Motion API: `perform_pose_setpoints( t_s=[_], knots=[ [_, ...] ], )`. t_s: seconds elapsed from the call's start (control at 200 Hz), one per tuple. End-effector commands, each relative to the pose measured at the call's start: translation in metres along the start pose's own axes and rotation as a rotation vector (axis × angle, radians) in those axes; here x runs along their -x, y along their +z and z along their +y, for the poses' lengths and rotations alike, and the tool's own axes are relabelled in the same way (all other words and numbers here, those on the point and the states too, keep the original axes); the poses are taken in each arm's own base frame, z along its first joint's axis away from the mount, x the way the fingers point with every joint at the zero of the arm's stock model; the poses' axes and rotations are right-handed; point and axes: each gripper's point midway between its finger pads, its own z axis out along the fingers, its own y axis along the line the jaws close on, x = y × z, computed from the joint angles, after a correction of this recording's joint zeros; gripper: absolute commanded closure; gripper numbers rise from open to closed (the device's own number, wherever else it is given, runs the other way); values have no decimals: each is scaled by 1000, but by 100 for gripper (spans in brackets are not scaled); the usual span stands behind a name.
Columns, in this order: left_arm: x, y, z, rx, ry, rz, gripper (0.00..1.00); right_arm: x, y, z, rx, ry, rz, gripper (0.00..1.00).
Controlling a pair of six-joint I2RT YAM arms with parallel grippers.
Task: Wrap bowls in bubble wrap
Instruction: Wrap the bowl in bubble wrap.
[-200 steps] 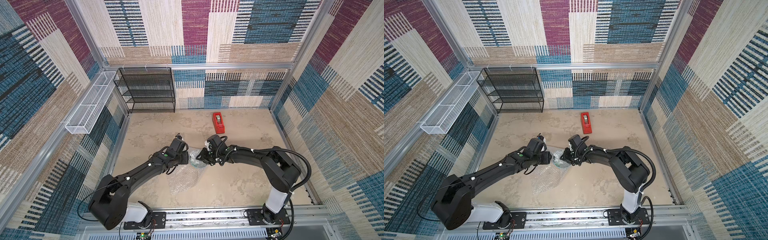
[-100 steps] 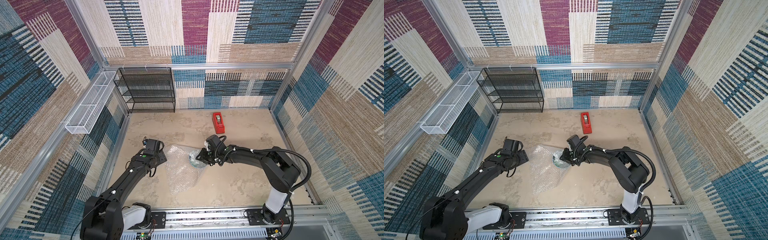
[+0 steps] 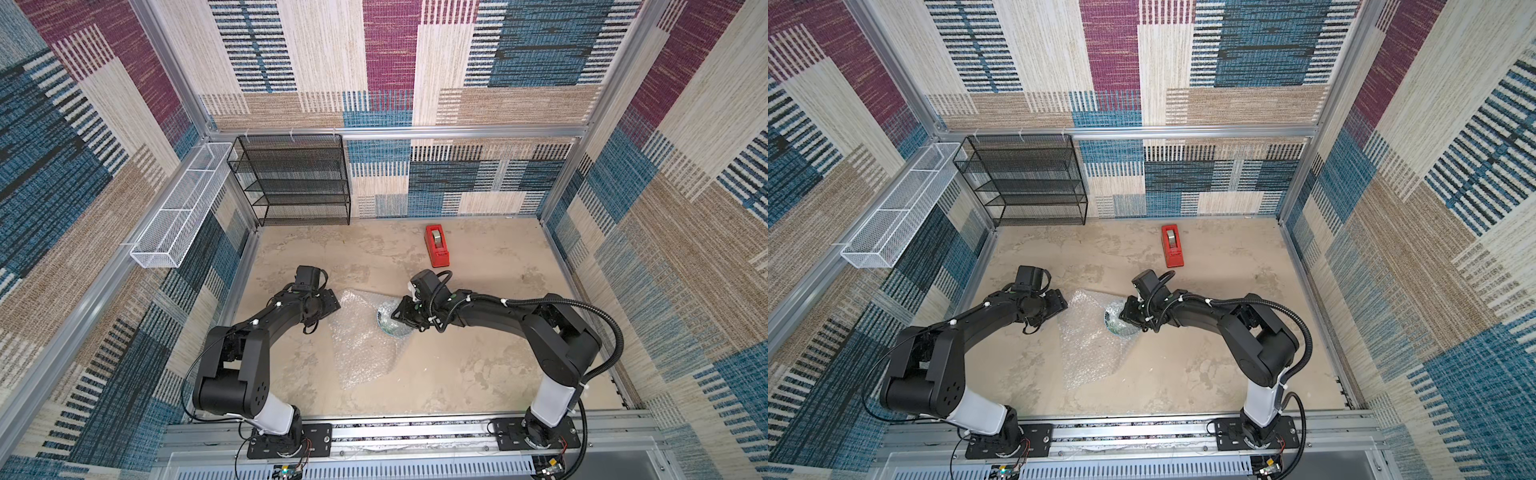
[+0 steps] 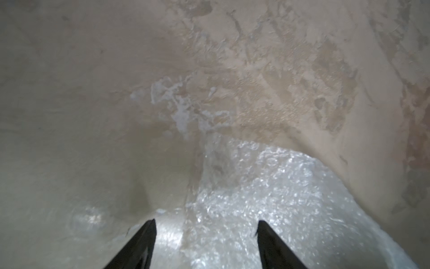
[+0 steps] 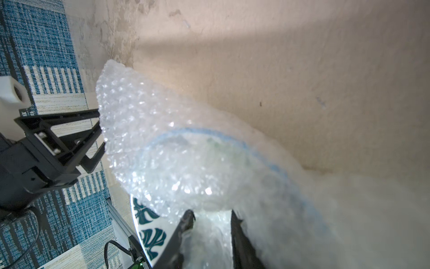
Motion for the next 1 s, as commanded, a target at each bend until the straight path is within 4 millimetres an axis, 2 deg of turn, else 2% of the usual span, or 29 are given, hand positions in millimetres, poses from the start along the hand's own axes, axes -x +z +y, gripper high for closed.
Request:
perform_pose_setpoints(
  t_s=[0.0, 0.195, 0.321, 0.496, 0.571, 0.801, 0.892, 0.992],
  knots=[
    [11, 7, -15, -57, 30, 4, 27, 1, -1, -3, -18, -3, -14, 69],
    [9, 25, -12, -31, 31, 40, 28, 2, -1, -4, -24, -3, -19, 69],
    [3, 33, -12, -42, 35, 70, 32, 1, 2, -6, -28, -1, -13, 69],
    [-5, 38, -13, -56, 37, 97, 51, 3, 1, -5, -30, -5, -18, 69],
    [-5, 34, -13, -59, 40, 95, 61, 3, 1, -5, -32, -6, -19, 69],
    [-1, 20, -17, -77, 51, 72, 80, 2, 4, -5, -37, -8, -14, 69],
    [0, 16, -19, -85, 51, 65, 100, 3, 4, -4, -40, -12, -17, 68],
    [0, 13, -20, -87, 53, 63, 100, 4, 5, -4, -54, -16, -21, 68]
  ],
)
